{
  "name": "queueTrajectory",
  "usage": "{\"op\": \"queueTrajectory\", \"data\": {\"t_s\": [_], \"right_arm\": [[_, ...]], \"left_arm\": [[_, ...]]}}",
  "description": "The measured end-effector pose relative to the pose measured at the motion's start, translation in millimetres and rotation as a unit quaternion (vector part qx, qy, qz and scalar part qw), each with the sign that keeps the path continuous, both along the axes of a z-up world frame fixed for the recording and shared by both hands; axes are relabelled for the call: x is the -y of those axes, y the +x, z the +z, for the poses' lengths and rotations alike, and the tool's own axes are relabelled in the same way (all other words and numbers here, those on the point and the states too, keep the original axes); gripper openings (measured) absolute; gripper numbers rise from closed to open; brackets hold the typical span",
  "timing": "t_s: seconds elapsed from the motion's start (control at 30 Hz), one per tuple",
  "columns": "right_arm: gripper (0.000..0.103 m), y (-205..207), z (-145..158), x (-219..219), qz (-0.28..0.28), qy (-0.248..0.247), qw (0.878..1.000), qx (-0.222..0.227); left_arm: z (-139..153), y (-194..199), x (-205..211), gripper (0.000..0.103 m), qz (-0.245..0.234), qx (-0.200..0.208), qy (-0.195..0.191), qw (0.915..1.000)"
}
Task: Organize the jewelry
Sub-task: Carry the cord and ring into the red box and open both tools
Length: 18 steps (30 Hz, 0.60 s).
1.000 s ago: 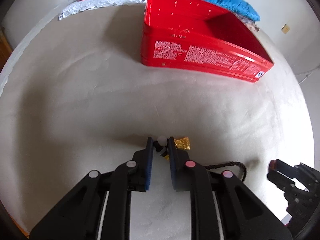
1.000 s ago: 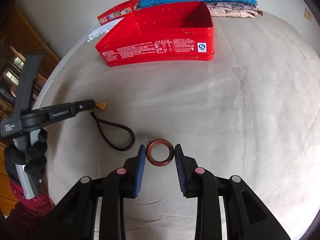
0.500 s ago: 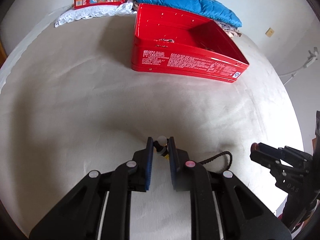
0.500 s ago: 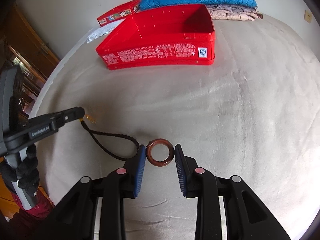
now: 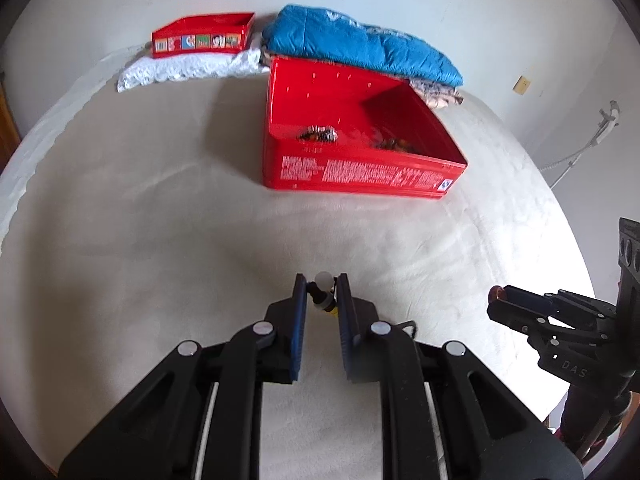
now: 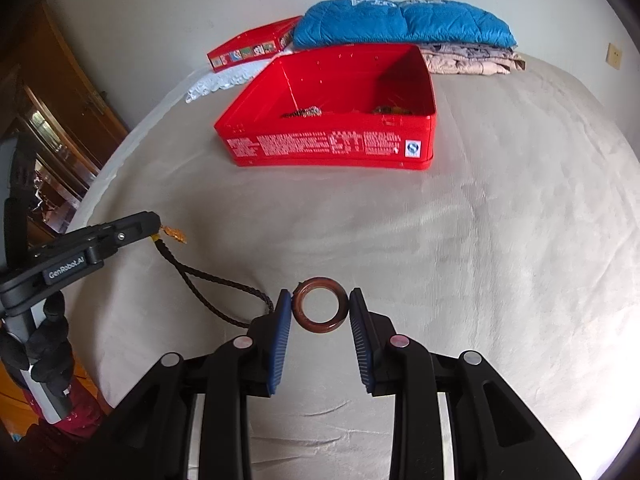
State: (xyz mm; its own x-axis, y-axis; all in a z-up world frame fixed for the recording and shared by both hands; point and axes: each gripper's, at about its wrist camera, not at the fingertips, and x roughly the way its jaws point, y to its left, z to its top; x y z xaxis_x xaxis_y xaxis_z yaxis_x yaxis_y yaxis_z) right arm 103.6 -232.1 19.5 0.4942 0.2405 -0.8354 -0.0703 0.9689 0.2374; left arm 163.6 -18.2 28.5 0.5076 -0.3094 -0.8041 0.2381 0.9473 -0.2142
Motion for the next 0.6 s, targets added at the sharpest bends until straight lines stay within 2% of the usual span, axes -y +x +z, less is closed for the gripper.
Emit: {"op": "queueTrajectory", "data": {"t_s": [0.33,0.6], "right_arm": [[0.03,9,19,-3,0.002,-0.003,1.0,0.017],[0.03,31,58,1,-0.001,-0.001,0.999,0.053]], "left_arm": [[30,-1,-2,0.013,0.001,0.031,-0.01,0.9995],[59,16,2,0.013,0.016,0.062,-0.013,0.9979]]}}
